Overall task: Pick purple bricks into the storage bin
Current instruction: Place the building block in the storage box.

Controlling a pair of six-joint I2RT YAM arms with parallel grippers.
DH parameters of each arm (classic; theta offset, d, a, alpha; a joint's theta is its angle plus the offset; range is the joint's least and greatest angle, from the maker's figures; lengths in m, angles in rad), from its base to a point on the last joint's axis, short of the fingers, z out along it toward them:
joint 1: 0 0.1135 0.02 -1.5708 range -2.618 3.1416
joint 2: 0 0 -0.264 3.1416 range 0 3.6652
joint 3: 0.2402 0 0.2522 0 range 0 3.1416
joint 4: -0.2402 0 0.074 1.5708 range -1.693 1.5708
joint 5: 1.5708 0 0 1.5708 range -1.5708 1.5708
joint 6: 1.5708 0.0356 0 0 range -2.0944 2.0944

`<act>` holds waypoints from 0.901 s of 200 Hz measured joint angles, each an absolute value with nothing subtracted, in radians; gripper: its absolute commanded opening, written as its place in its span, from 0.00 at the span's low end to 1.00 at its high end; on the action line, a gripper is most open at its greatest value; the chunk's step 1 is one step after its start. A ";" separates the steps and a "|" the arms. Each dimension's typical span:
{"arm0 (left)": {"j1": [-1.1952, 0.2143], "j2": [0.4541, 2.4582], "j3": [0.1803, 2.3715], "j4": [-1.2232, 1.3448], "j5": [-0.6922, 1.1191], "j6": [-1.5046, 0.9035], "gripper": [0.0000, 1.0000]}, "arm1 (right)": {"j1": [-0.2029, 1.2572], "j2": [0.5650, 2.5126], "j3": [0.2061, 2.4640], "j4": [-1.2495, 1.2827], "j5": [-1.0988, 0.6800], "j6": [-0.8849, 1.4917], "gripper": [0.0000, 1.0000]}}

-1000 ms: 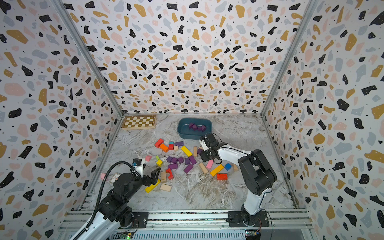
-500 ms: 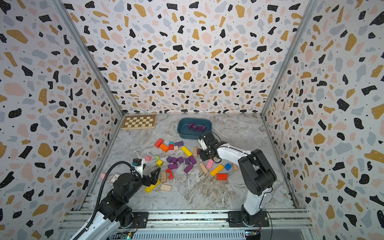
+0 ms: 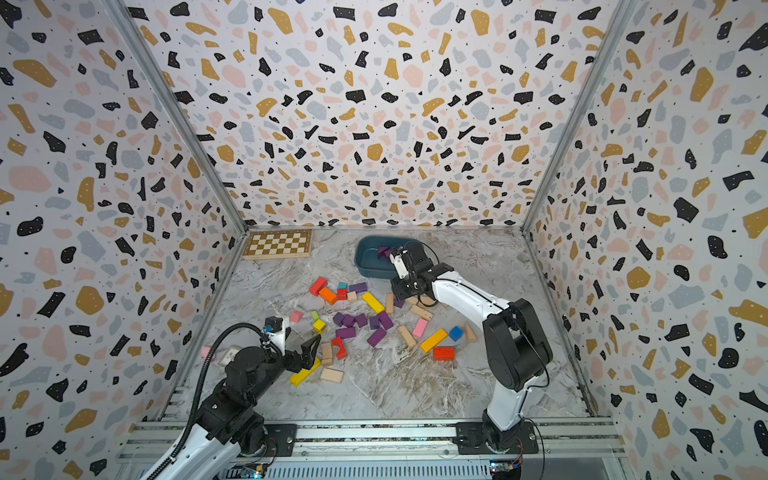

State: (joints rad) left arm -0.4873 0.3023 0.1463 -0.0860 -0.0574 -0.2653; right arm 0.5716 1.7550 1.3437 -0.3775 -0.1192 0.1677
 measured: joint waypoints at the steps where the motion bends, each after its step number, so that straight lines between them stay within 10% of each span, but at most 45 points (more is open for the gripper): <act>1: -0.487 0.302 0.146 -0.086 -0.057 -0.265 0.99 | 0.572 1.756 1.349 -0.379 -0.120 0.168 0.24; 180: -0.487 0.292 0.146 -0.089 -0.058 -0.266 0.99 | 0.572 2.460 2.296 -0.479 -0.121 0.189 0.23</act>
State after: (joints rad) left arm -0.4873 0.2916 0.1463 -0.0895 -0.0578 -0.2657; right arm 0.5716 2.4599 2.2955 -0.4789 -0.1211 0.1886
